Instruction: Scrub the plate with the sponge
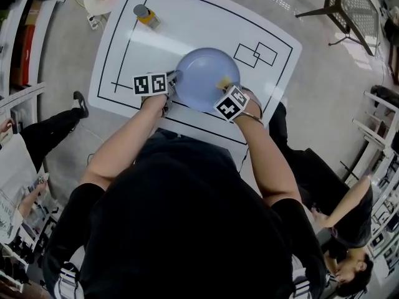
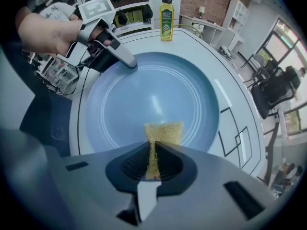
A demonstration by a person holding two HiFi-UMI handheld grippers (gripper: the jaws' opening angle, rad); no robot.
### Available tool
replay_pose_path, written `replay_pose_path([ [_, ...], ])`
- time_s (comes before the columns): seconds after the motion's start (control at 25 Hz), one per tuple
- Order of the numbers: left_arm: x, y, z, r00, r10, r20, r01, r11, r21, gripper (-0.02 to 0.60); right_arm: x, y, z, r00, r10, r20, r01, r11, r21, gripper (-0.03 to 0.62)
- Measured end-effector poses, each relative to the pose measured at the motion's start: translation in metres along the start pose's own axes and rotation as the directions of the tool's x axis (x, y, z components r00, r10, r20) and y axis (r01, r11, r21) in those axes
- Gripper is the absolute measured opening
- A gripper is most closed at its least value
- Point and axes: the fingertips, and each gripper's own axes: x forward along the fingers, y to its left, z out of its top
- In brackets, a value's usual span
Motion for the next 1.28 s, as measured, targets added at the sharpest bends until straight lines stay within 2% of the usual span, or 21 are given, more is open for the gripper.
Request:
replay_pose_path([
  [0.6,0.002,0.000,0.005,1.000,0.015,0.027,-0.013,0.998,-0.061,0.044,0.007,0.079,0.014,0.988,0.157,0.014,-0.156,0.987,-0.046,0.028],
  [0.84,0.003,0.001,0.005,0.999,0.020,0.037,-0.018,0.998,-0.060,0.044,0.010,0.097,0.033,0.981,0.188,0.054,-0.184,0.980,-0.070,0.028],
  [1.08,0.003,0.001,0.005,0.999,0.026,0.035,-0.024,0.998,-0.062,0.046,0.013,0.116,0.061,0.973,0.211,0.090,-0.197,0.970,-0.143,0.028],
  [1.28,0.001,0.003,0.003,0.999,0.026,0.027,-0.025,0.998,-0.063,0.044,0.016,0.116,0.089,0.965,0.226,0.133,-0.202,0.964,-0.173,0.028],
])
